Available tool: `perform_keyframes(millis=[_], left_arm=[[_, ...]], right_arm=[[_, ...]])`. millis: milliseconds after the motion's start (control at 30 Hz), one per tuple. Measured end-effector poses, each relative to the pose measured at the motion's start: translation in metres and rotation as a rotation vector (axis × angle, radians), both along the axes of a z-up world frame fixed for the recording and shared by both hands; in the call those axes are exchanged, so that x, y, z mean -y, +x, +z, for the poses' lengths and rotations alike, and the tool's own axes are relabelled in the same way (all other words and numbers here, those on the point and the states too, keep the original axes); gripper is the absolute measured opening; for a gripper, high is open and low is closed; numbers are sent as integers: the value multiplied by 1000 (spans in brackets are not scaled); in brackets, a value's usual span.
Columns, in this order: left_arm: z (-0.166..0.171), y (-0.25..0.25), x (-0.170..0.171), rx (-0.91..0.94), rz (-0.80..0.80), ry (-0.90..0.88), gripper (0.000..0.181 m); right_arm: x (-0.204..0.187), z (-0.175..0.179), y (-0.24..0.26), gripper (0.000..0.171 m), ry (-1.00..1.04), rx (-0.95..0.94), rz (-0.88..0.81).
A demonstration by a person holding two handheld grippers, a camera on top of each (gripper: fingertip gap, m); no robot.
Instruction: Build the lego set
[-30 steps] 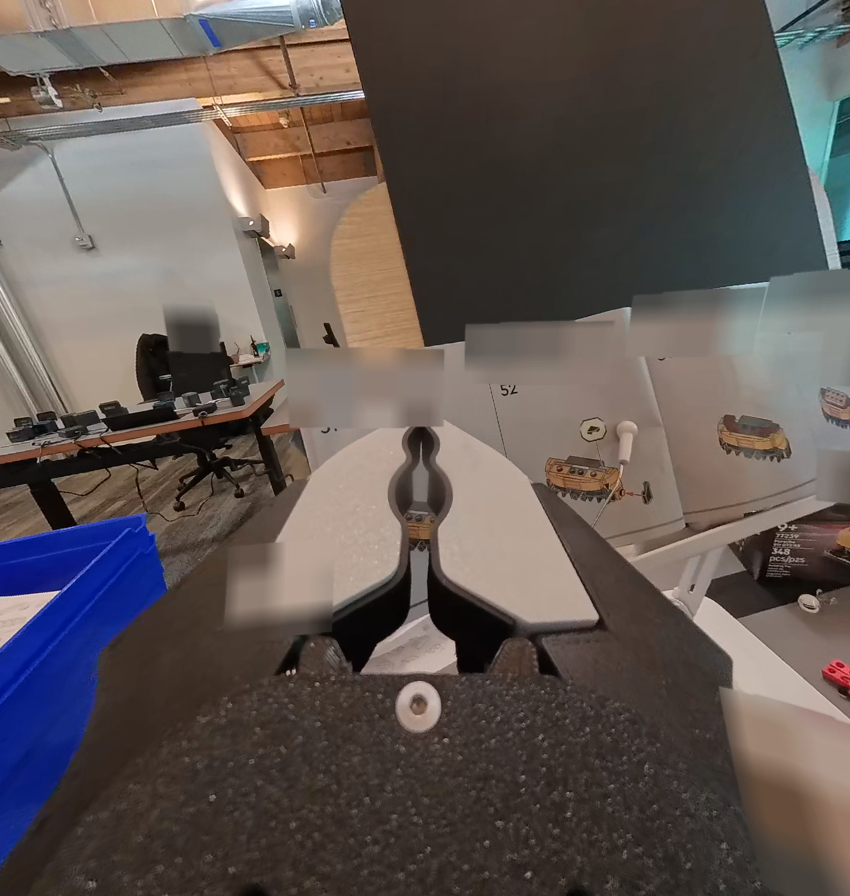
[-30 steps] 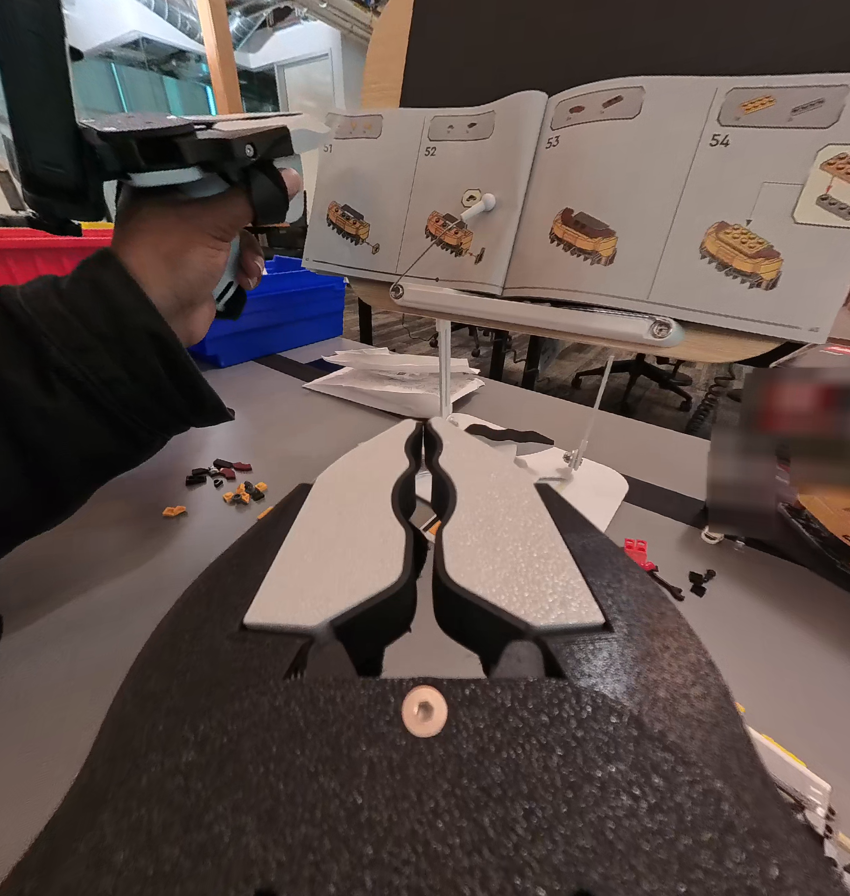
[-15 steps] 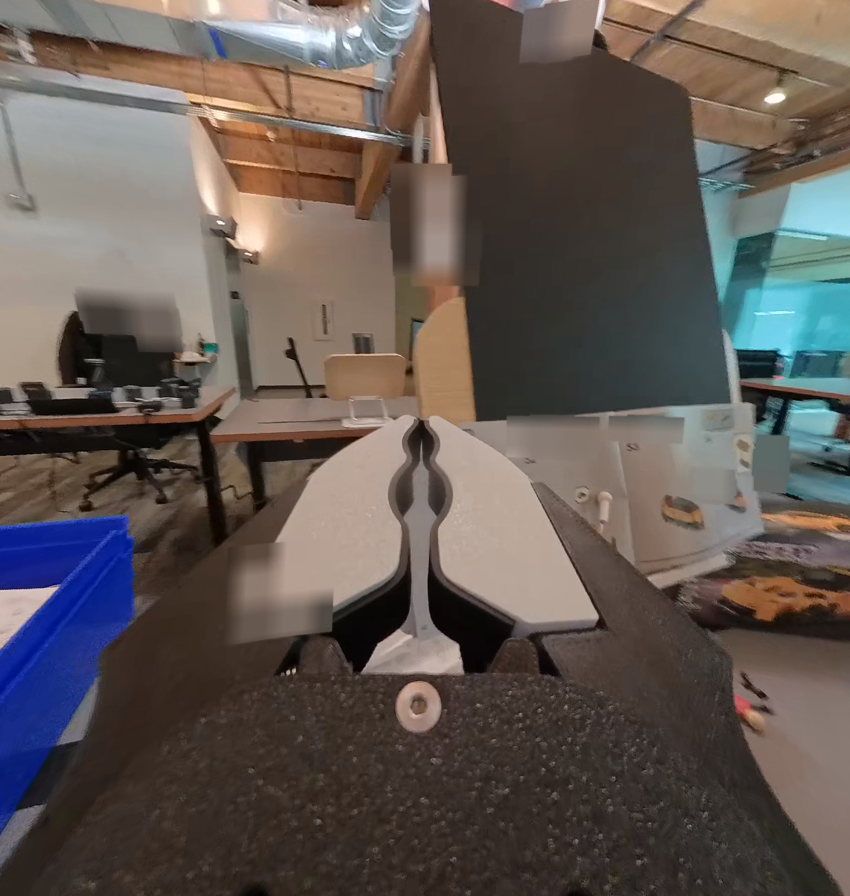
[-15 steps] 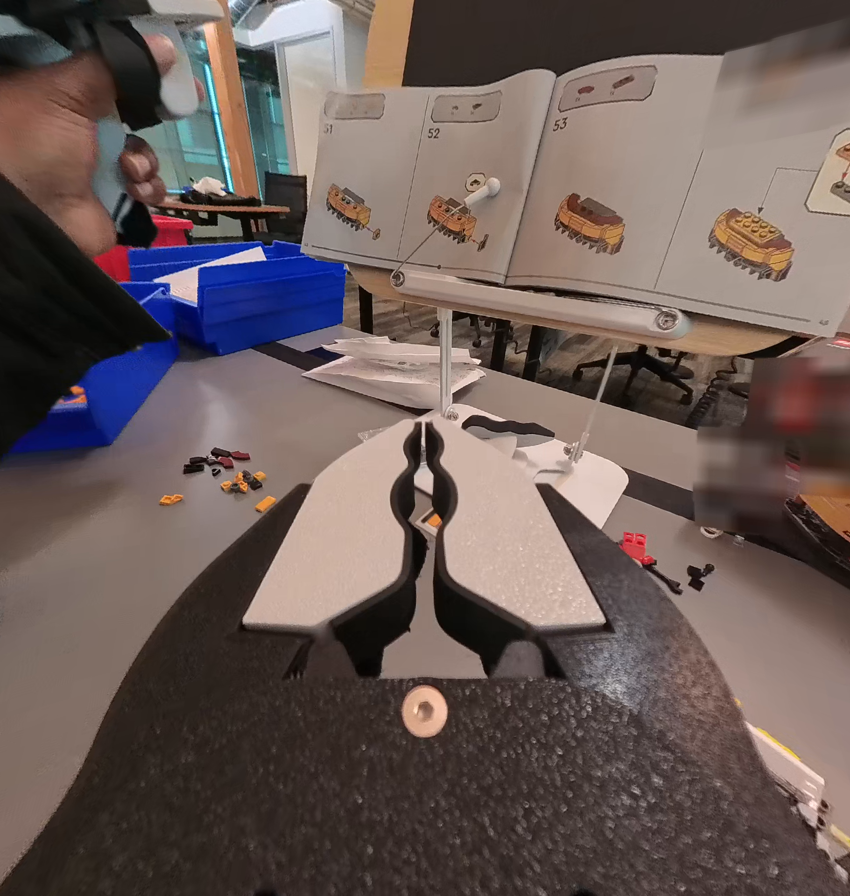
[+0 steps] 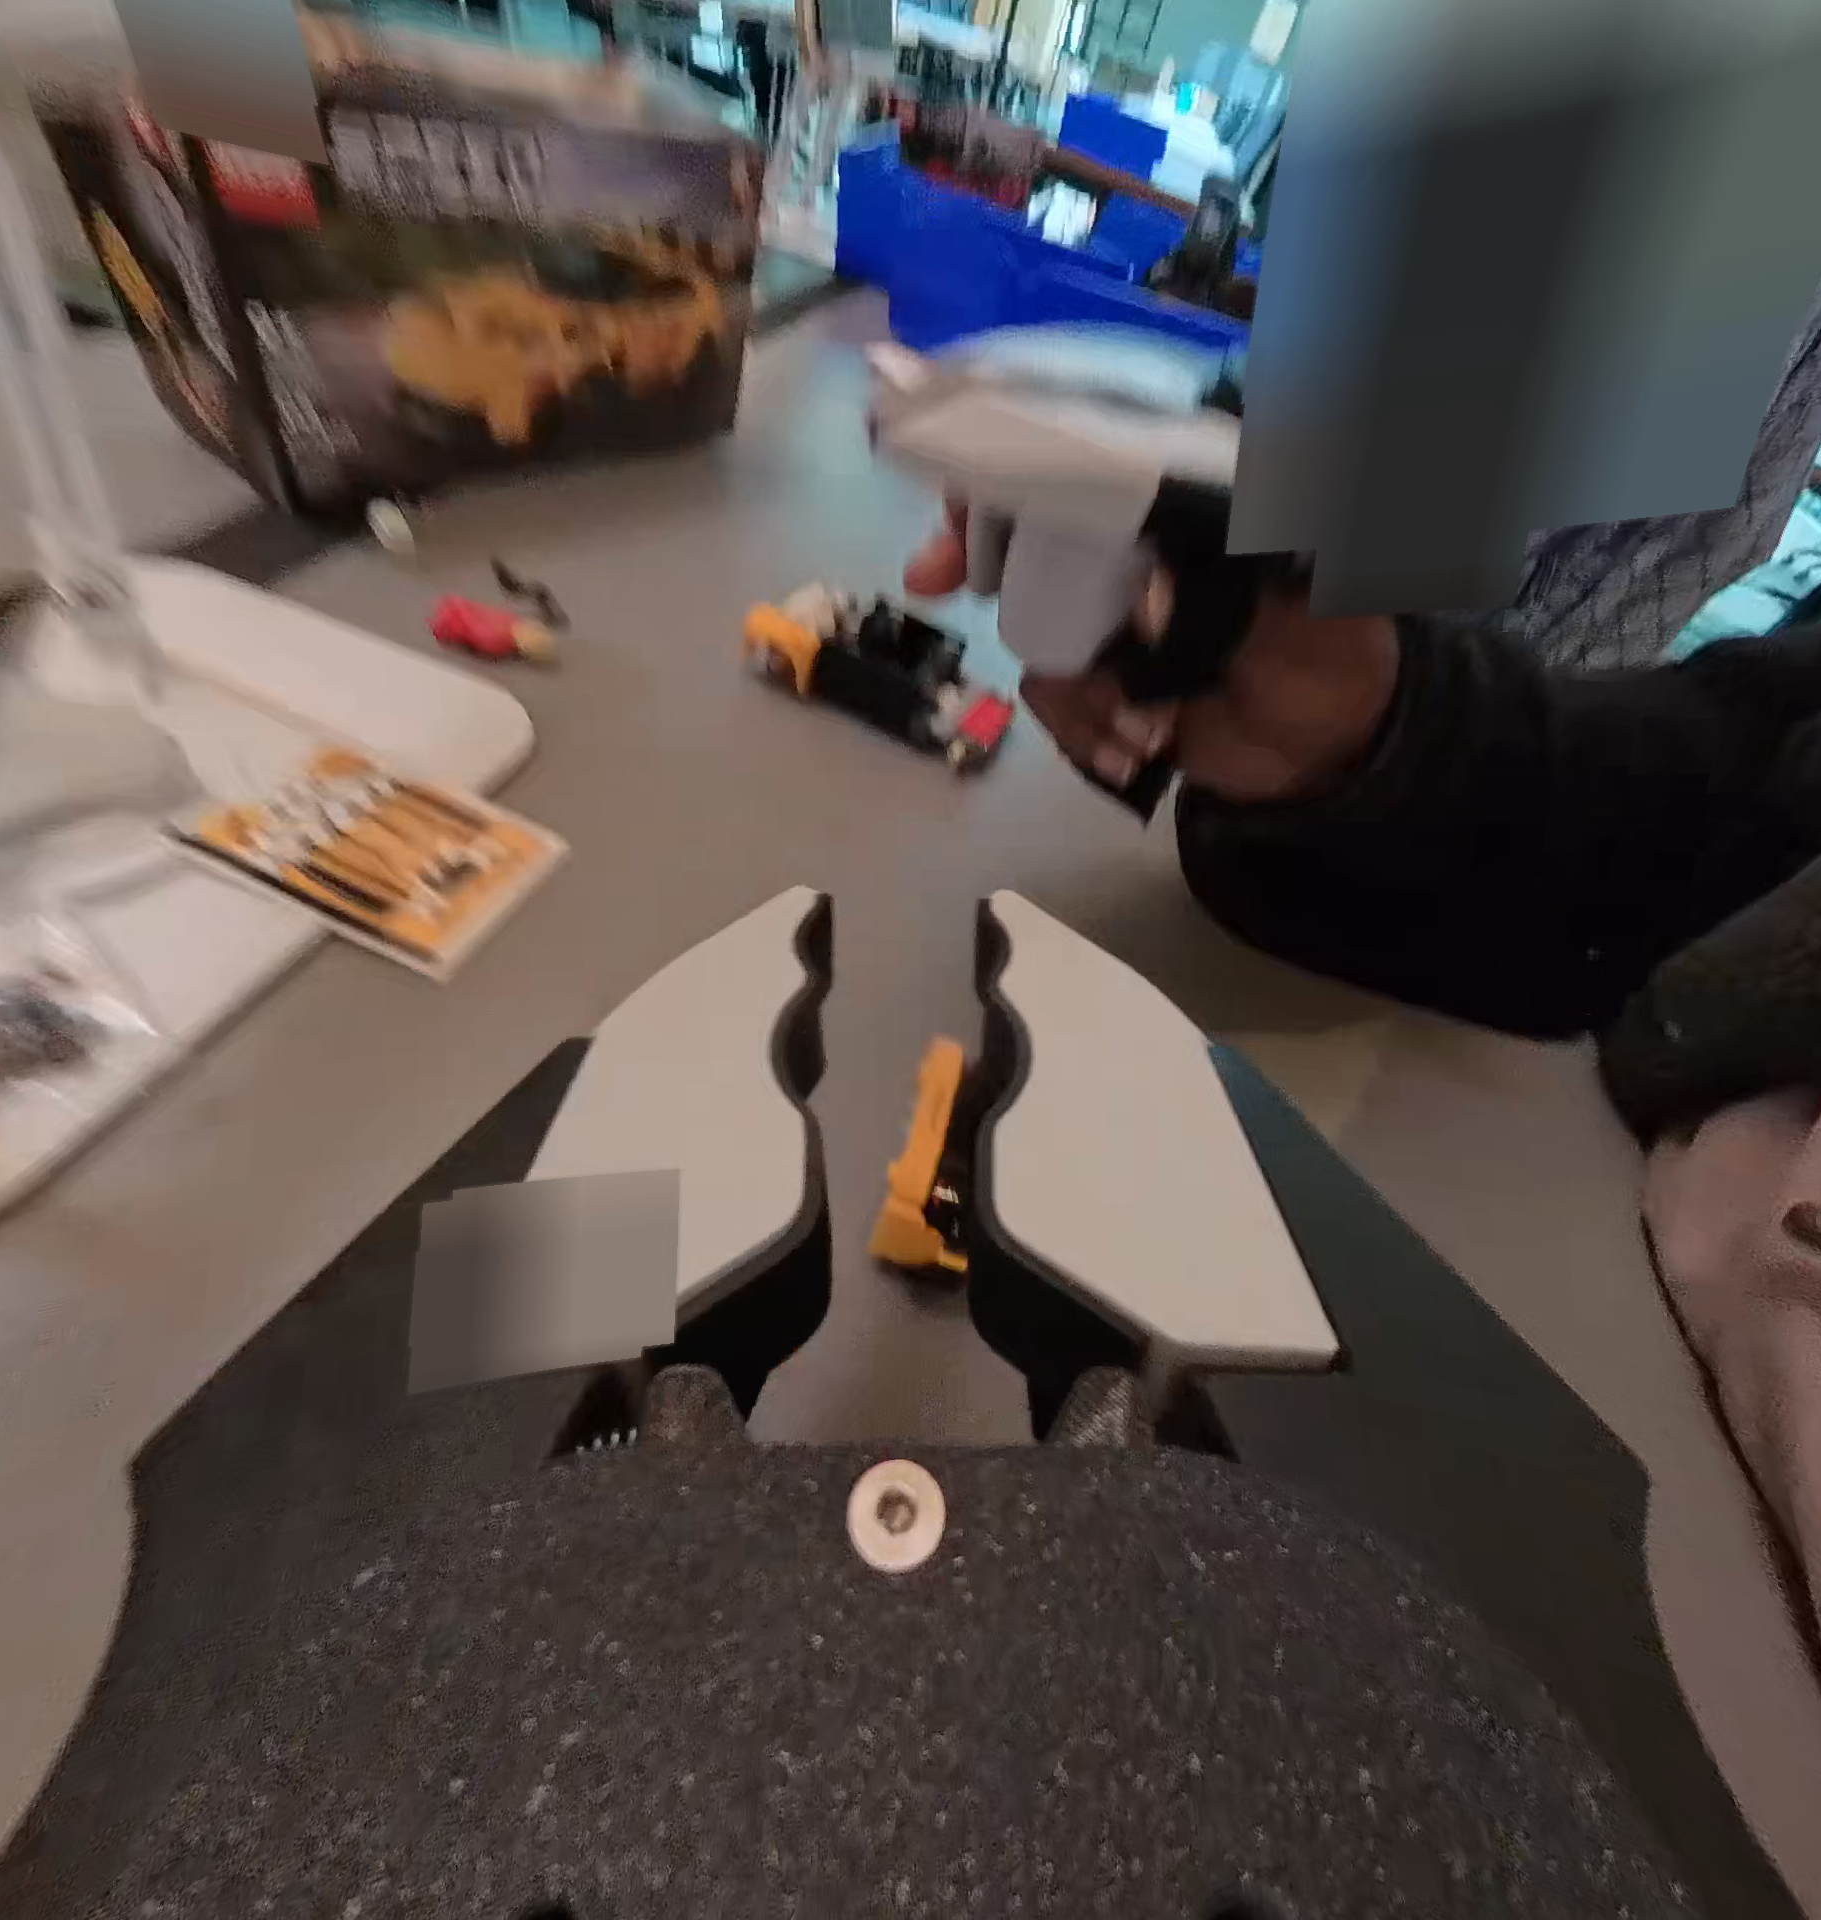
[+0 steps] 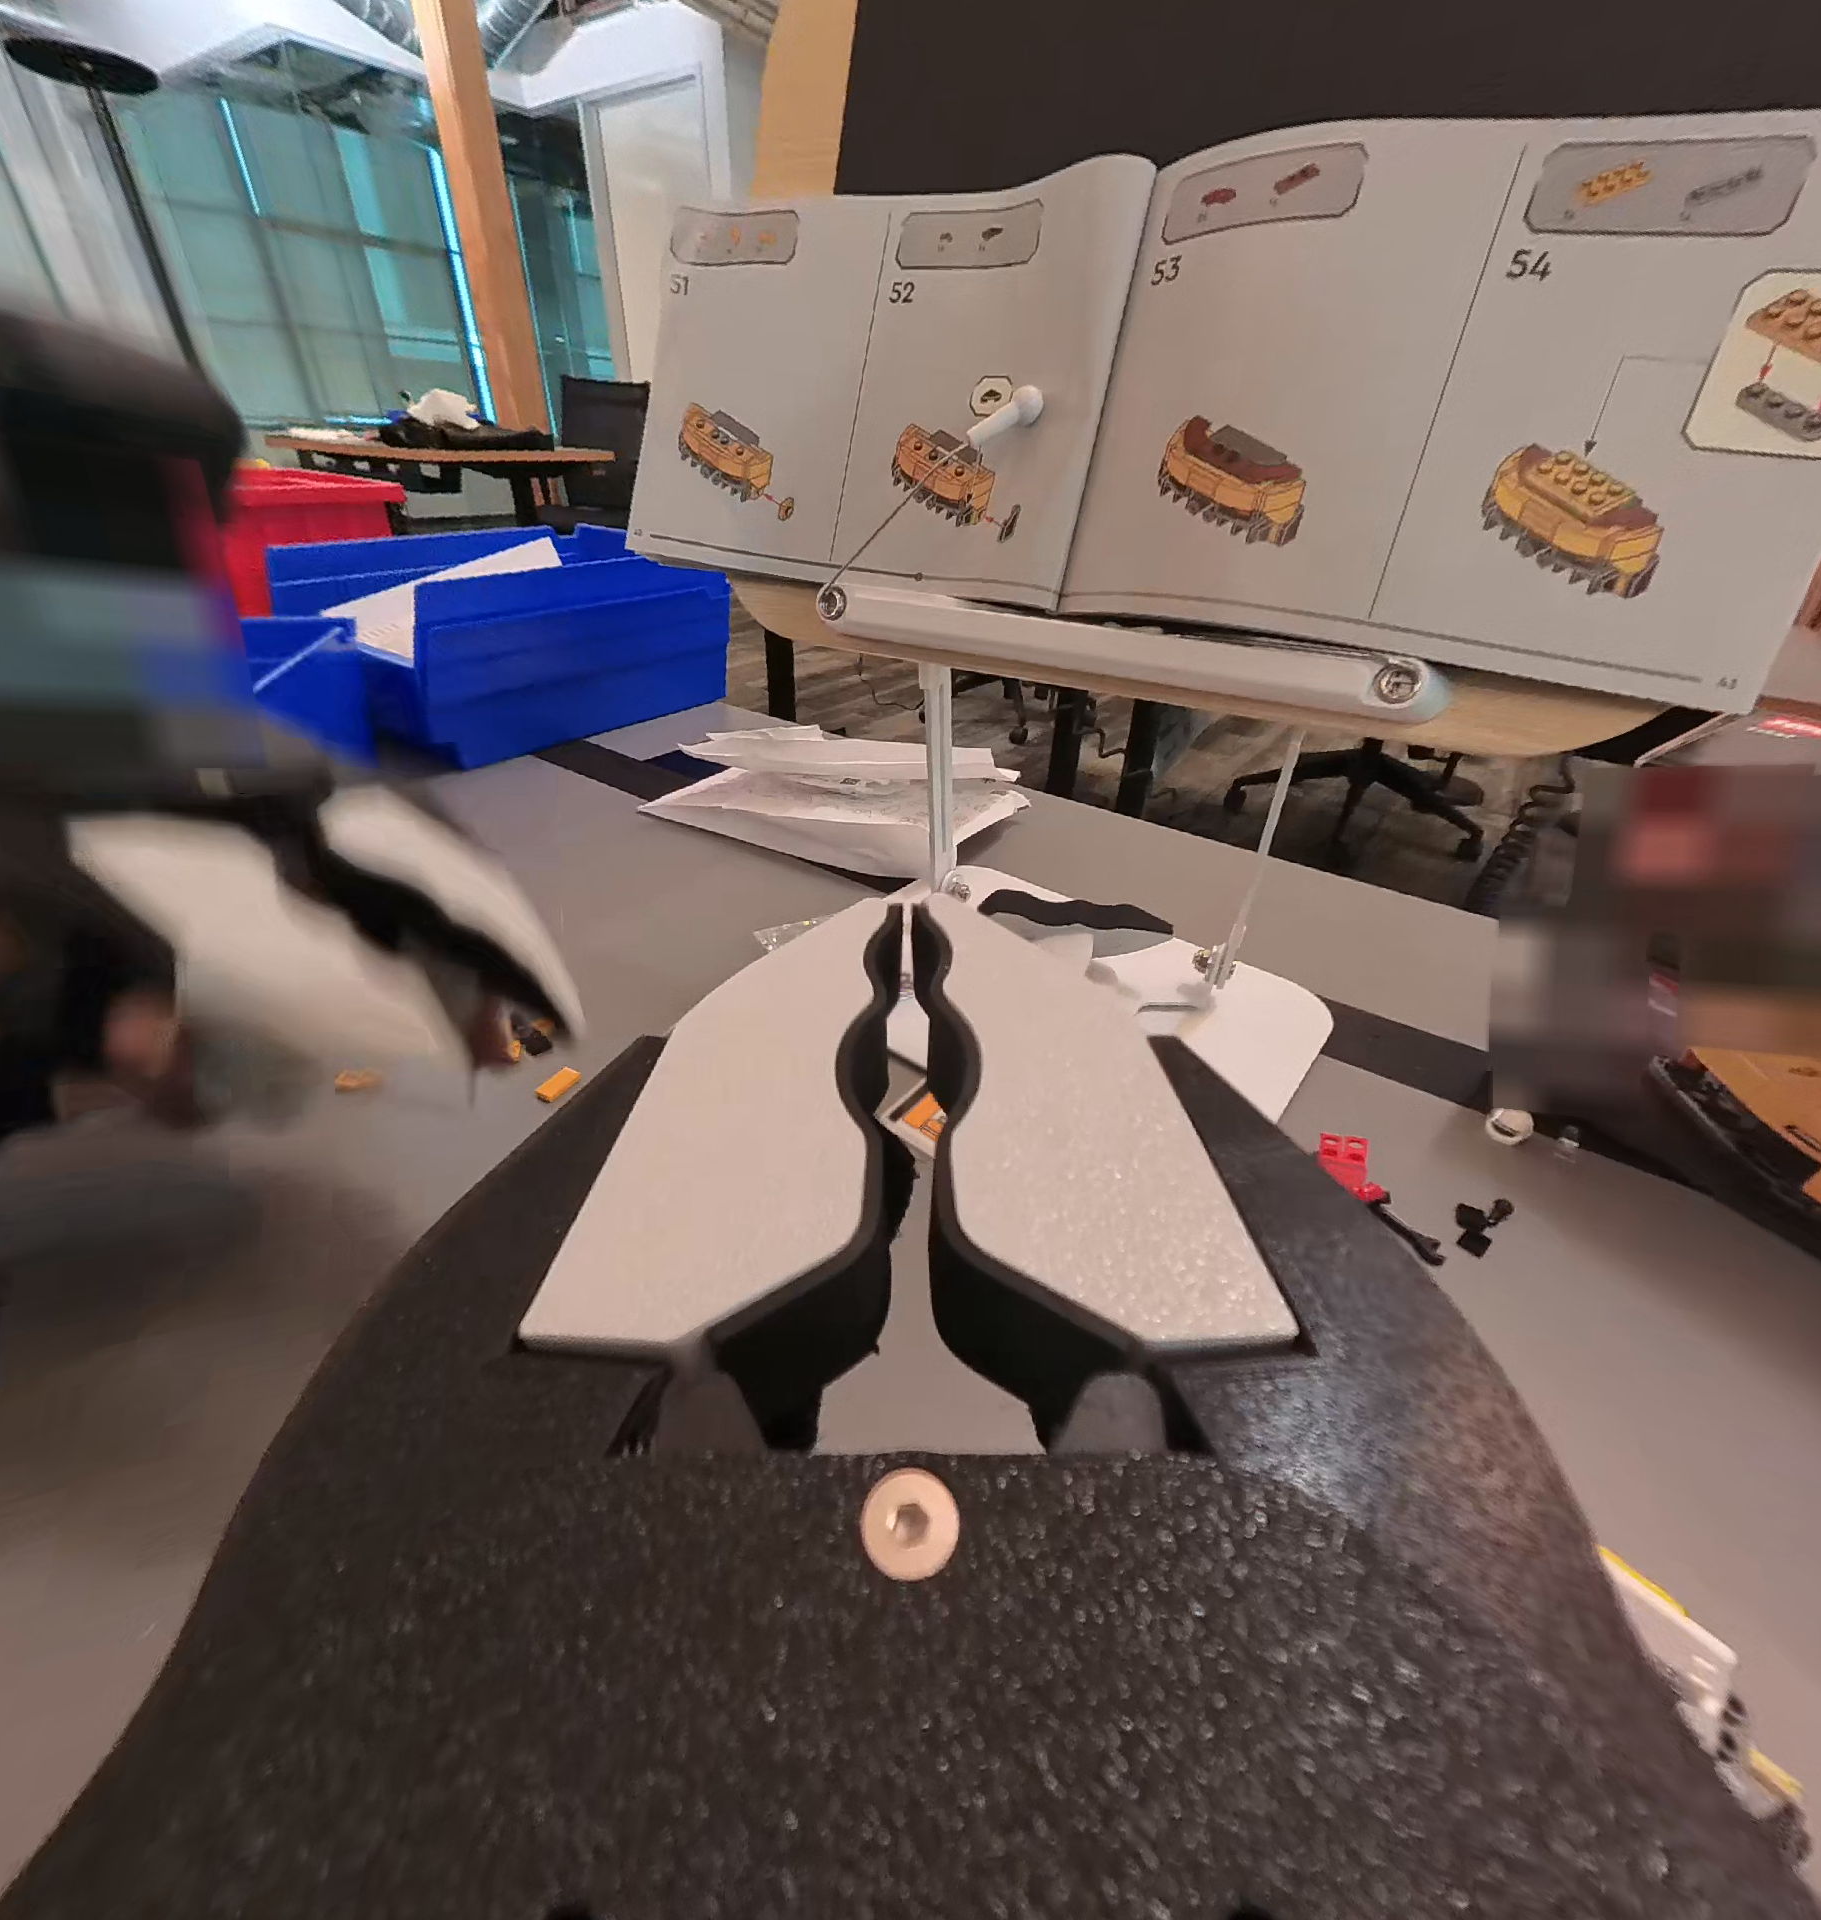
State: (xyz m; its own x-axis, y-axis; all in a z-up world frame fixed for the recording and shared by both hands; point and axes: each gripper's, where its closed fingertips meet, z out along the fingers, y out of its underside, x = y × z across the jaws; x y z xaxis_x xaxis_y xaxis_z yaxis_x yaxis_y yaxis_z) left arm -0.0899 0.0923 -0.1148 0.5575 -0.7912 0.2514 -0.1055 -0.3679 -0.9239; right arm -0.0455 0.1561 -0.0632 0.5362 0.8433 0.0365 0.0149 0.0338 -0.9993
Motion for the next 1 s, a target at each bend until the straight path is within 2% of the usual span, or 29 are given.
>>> perform_keyframes(millis=[100, 200, 300, 500, 567, 633, 700, 767, 833, 933, 1000], left_arm=[[-37, 11, 9, -83, -35, -46, 41], [-40, 15, 16, -134, -90, -30, 48], [-51, 10, 27, -195, -149, -60, 53], [-75, 13, 36, -396, -200, -53, 50], [-85, 14, 34, -505, -184, -31, 44], [-93, 13, 28, -598, -152, 4, 30], [-92, 12, 24, -629, -129, 33, 28], [-79, 12, 19, -559, -98, 68, 28], [-54, 14, 16, -362, -81, 93, 29], [-15, 14, 19, -99, -95, 206, 28], [1, 15, 21, 23, -102, 220, 28]], right_arm=[[0, -1, 0, 1, 7, 10, -5], [-1, -4, -1, 1, 17, 37, 8], [7, -20, -9, 1, 24, 172, 128], [37, -72, -10, 7, 29, 481, 402], [40, -81, -10, 9, 21, 520, 421], [44, -84, -11, 10, 10, 526, 447], [47, -87, -10, 11, -5, 533, 470], [51, -87, -10, 20, -29, 517, 508], [58, -76, -12, 32, -64, 435, 556], [67, -44, -13, 34, -106, 235, 624], [80, -28, -11, 44, -116, 146, 708]])
